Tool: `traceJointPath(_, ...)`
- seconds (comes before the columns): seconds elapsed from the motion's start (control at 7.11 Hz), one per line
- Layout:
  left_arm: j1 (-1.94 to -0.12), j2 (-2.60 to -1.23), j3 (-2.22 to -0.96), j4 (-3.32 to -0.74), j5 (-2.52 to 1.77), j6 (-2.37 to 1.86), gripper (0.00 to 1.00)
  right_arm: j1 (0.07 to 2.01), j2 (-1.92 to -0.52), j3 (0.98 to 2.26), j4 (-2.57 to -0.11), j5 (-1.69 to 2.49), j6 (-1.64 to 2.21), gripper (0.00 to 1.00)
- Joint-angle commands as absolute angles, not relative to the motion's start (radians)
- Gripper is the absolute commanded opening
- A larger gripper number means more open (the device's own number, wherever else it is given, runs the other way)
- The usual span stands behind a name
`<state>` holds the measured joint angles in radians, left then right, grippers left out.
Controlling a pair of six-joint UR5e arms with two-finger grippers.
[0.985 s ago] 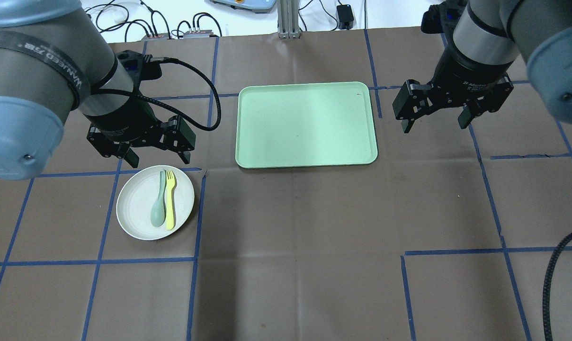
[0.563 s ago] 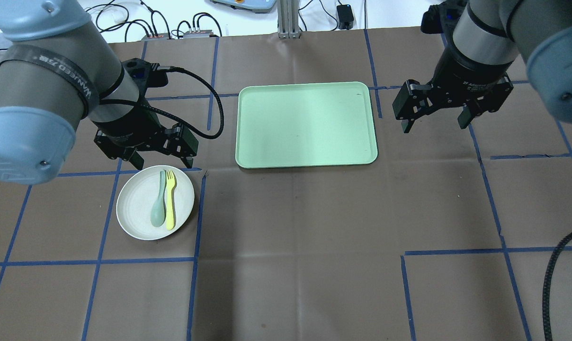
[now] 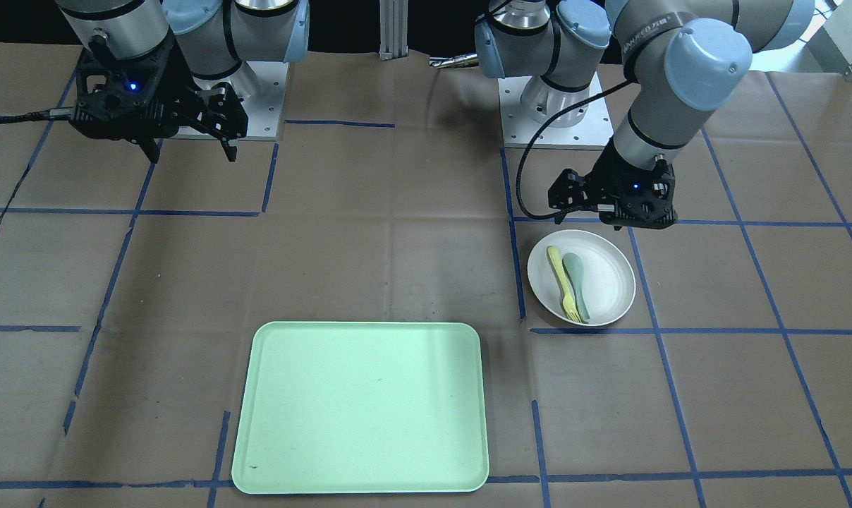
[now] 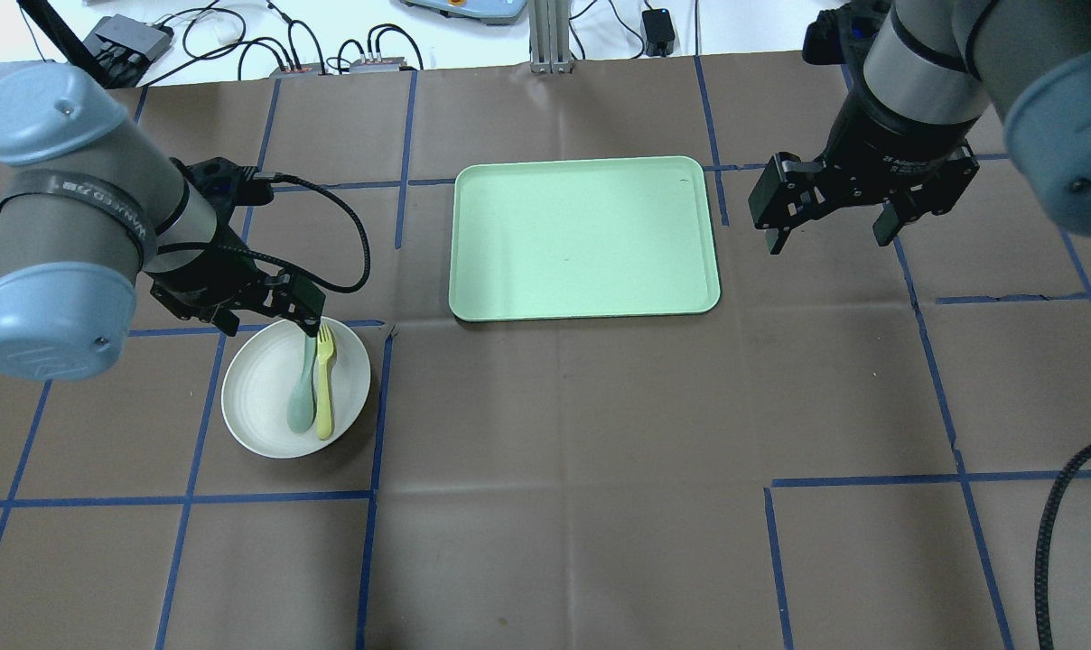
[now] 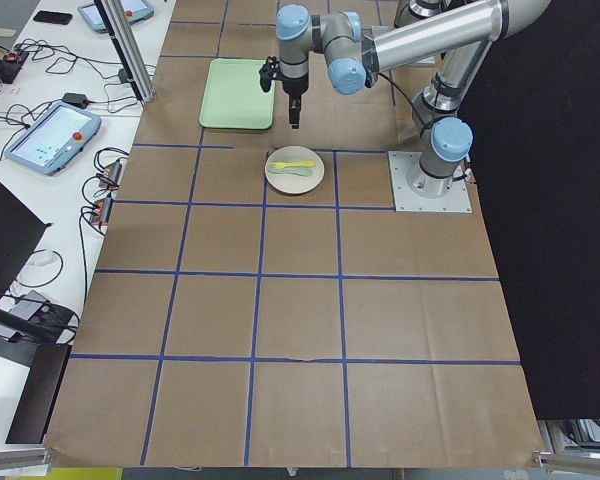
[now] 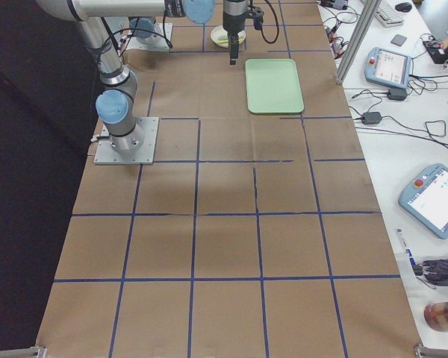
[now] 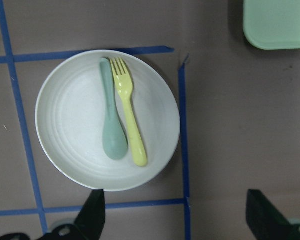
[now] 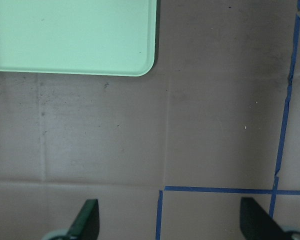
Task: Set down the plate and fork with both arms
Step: 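Grasp the white plate's rim with the left gripper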
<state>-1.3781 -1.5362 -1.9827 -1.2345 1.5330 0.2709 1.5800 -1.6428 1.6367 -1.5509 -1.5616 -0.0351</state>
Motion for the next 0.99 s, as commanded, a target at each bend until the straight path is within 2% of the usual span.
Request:
traceJointPath(0.0, -1.214, -1.596, -2.08, -1.137, 1.531, 0.391, 1.0, 1.58, -1.643, 1.637, -1.551, -1.562, -0.035, 1.0)
traceJointPath(0.42, -1.129, -1.799, -2.08, -0.901, 1.534, 0.518, 1.0, 1.58, -1.643, 1.637, -1.551, -1.562, -0.035, 1.0)
traceJointPath(0.7, -1.097, -1.845, -2.091, -0.894, 1.523, 0.555, 0.99, 1.58, -1.643, 1.637, -1.551, -1.562, -0.034, 1.0)
traceJointPath(0.84, -1.083, -1.85, -2.092, -0.902, 1.511, 0.557, 0.86, 1.58, -1.643, 1.637, -1.551, -1.562, -0.034, 1.0)
